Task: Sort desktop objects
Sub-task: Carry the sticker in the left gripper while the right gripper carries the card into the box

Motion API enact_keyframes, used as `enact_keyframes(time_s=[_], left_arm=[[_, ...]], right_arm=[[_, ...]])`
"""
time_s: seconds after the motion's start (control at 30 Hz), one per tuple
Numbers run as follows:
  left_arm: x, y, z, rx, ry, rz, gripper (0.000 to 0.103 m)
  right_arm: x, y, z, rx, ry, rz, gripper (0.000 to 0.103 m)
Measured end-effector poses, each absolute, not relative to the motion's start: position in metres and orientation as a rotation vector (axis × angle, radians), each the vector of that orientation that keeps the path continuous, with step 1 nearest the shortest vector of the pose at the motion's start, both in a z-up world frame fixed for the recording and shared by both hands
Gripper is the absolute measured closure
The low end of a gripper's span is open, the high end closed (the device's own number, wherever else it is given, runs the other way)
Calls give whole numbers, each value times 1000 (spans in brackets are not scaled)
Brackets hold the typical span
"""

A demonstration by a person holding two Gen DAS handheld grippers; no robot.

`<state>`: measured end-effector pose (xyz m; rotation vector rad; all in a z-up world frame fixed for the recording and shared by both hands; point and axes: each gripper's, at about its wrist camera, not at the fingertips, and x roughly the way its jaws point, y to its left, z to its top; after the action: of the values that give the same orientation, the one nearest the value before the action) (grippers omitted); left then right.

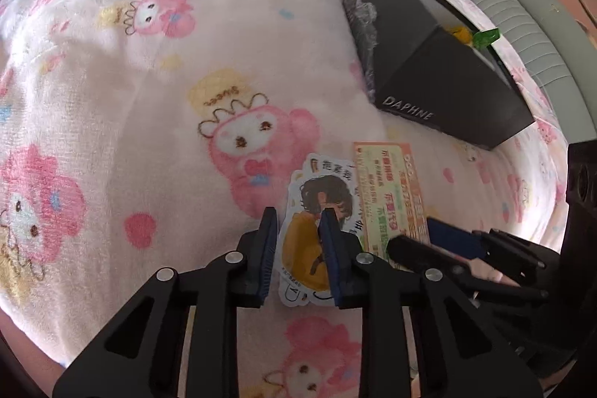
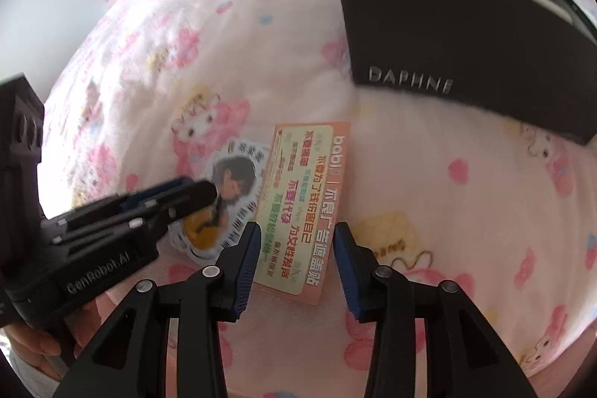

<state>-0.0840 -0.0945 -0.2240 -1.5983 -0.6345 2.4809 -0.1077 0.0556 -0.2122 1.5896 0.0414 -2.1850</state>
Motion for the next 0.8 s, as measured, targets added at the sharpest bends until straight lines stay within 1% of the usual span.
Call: enact_keyframes(time_s=[0.1, 0.27, 0.43, 0.53, 0.8], left_arm=[[-82, -88, -211, -1565, -623, 2483, 82], [-80, -78, -189, -1510, -605, 2486, 82], [-119, -47, -166, -1441, -542, 2493, 82], [-144, -27, -153, -1400, -503, 2495, 82], [-212, 25, -117, -1290, -400, 2498, 82]], right_arm=[[-109, 64, -196, 1541, 12, -2210, 68], [-110, 83, -170, 1471, -40, -2256, 69], [-117, 111, -135, 1377, -97, -2330, 69], [-129, 125, -115, 1321, -72, -2401, 69], [-202, 174, -81, 1255, -81, -2529, 69]])
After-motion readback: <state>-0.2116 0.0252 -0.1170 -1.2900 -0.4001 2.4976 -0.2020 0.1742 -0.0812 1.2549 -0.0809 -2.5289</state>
